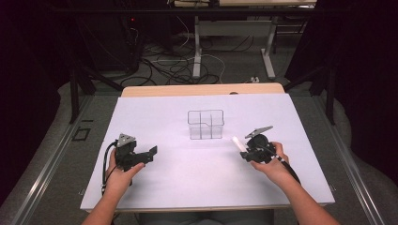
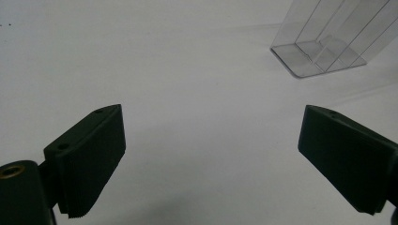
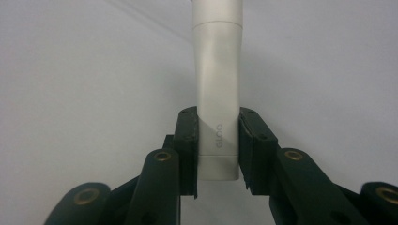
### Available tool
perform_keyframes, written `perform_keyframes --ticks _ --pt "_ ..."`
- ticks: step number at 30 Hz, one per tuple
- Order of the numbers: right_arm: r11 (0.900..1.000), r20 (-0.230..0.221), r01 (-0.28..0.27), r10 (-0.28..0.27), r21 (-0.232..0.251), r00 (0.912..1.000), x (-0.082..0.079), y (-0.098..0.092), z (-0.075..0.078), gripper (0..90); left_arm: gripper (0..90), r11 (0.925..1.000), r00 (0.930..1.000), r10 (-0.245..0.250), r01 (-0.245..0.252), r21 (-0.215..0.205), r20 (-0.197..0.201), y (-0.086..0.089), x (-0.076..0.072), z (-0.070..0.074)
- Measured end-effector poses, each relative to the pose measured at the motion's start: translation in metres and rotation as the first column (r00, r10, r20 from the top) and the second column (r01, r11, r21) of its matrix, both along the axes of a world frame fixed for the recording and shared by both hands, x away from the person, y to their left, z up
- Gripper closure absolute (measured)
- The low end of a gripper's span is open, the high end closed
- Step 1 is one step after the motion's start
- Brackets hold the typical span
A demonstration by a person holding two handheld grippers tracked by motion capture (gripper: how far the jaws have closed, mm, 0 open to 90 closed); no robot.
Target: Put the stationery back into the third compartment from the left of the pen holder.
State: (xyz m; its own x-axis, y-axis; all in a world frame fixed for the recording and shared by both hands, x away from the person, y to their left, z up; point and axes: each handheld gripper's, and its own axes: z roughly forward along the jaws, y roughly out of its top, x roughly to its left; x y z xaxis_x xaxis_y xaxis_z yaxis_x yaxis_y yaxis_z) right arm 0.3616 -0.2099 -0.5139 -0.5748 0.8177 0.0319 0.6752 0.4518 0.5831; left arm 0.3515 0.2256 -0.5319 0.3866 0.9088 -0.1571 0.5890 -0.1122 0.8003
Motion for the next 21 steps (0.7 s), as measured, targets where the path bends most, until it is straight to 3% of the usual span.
perform_keyframes --ticks 2,4,11,12,18,21 --pt "1.0 0.05 -0.026 0.026 -0.006 0.9984 -0.001 0.004 0.0 70.9 7.8 1.0 1.0 -0.004 0.004 -0.005 0.001 0.0 0.0 0.0" --pt "0.999 0.073 -0.048 0.048 -0.001 0.9962 -0.003 0.009 0.001 70.8 7.8 0.9999 1.0 -0.005 0.005 -0.01 0.0 0.0 0.0 0.0" --pt "0.996 0.106 -0.093 0.092 0.01 0.9901 -0.008 0.017 0.004 70.8 7.7 0.9996 0.9994 -0.028 0.028 -0.007 0.018 -0.003 -0.002 0.001" --pt "0.996 0.124 -0.086 0.081 0.034 0.989 -0.01 0.019 0.004 70.8 7.7 0.9996 0.9994 -0.026 0.026 -0.009 0.024 -0.004 -0.002 0.002" --pt "0.993 0.162 -0.105 0.096 0.051 0.9821 -0.016 0.026 0.011 70.8 3.6 0.9982 0.9971 -0.051 0.053 -0.028 0.057 -0.012 -0.006 0.005" --pt "0.99 0.192 -0.117 0.099 0.083 0.9763 -0.018 0.029 0.013 70.8 0.2 0.9962 0.9946 -0.069 0.073 -0.048 0.077 -0.02 -0.009 0.008"
